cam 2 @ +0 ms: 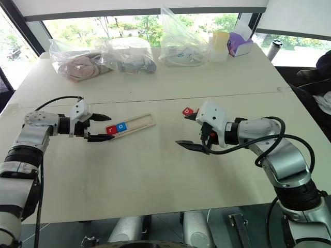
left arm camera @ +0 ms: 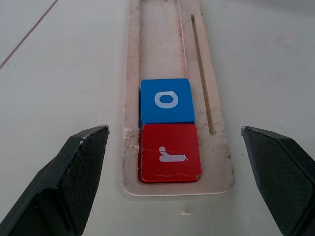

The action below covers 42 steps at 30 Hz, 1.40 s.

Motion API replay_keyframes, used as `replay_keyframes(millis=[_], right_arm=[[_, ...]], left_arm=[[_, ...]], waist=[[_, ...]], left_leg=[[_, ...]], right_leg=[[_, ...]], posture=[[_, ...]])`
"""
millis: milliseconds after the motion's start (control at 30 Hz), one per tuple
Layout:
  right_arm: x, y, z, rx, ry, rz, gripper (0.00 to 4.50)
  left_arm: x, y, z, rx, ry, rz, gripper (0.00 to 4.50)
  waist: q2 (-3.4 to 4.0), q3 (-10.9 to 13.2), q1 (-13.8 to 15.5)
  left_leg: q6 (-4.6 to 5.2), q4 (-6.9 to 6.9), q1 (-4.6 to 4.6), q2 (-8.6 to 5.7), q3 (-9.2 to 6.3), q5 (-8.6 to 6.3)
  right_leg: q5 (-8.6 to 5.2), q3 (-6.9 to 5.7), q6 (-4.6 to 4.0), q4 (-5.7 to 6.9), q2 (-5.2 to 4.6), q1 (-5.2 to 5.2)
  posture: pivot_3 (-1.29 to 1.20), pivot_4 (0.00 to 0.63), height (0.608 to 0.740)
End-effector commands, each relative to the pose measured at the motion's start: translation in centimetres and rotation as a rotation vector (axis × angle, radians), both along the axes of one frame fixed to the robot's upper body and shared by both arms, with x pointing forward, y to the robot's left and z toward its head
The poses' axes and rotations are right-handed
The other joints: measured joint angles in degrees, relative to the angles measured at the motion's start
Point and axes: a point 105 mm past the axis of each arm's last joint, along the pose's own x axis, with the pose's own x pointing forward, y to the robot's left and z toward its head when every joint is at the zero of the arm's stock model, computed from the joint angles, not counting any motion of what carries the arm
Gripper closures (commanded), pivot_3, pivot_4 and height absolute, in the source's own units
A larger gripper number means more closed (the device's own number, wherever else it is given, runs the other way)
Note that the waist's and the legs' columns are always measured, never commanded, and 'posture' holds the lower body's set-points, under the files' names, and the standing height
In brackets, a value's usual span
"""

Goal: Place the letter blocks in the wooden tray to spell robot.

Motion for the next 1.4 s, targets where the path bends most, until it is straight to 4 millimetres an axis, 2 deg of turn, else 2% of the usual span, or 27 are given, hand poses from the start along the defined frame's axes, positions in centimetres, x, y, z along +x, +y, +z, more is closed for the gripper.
replay_keyframes(millis=[33,200,700,833,867,1067,1167,1400], right_arm=[[-0.5,0.2,1.0,0.008,-0.044,0.002,0.03],[-1.0,0.4,0.8,0.014,-0.04,-0.015,0.03],[-0.8,0.4,1.1,0.016,-0.065,-0.041,0.03],[-0.7,0.5,1.1,0.014,-0.069,-0.041,0.0],[-0.7,0.5,1.1,0.014,-0.07,-0.041,0.0],[-0.5,0.5,1.2,0.014,-0.074,-0.043,0.0],[-0.5,0.5,1.2,0.014,-0.074,-0.045,0.0],[-0.1,0.4,1.3,0.015,-0.079,-0.05,0.0]], left_arm=[[0.3,-0.1,0.8,0.016,-0.032,-0.027,0.0],[0.4,-0.5,-0.1,0.022,-0.014,-0.033,0.0],[-0.2,0.7,-3.4,0.112,0.028,0.029,0.0],[-0.5,0.9,-3.9,0.114,0.048,0.032,1.2],[-0.6,1.0,-4.0,0.117,0.055,0.029,1.37],[-1.3,0.9,-4.6,0.132,0.064,-0.002,1.37],[-1.6,0.5,-4.6,0.134,0.059,-0.039,1.37],[-2.5,-3.2,-3.6,0.114,0.016,-0.223,1.37]], waist=[[0.0,0.0,-0.03],[-0.01,0.0,0.07],[0.01,-0.09,0.04],[0.03,-0.12,0.05],[0.03,-0.12,0.02],[0.13,-0.2,-0.06],[0.17,-0.23,-0.04],[0.19,-0.24,0.1]], left_leg=[[0.0,0.0,0.0,0.0,0.0,0.0],[0.0,0.02,0.0,0.0,-0.02,0.0],[0.01,0.1,0.2,0.0,-0.03,0.01],[0.01,0.12,0.24,0.01,-0.04,0.01],[0.01,0.12,0.25,0.01,-0.04,0.01],[0.02,0.12,0.28,0.01,-0.04,0.01],[0.02,0.12,0.28,0.02,-0.03,0.01],[0.02,0.11,0.23,0.02,-0.01,0.01]], right_leg=[[0.0,0.01,0.0,0.0,0.0,0.0],[0.01,0.0,0.0,0.03,0.0,0.0],[-0.08,0.01,0.14,0.17,0.0,0.16],[-0.08,0.01,0.14,0.25,0.0,0.17],[-0.08,0.0,0.13,0.27,0.01,0.17],[-0.09,0.01,0.13,0.29,0.01,0.18],[-0.09,0.03,0.13,0.29,0.01,0.18],[-0.08,0.05,0.11,0.21,-0.02,0.18]], posture=[[0.0,0.15,0.74],[0.0,0.15,0.74],[0.0,0.15,0.74],[0.0,0.15,0.74],[0.0,0.15,0.74],[0.0,0.15,0.74],[0.0,0.15,0.74],[0.0,0.15,0.74]])
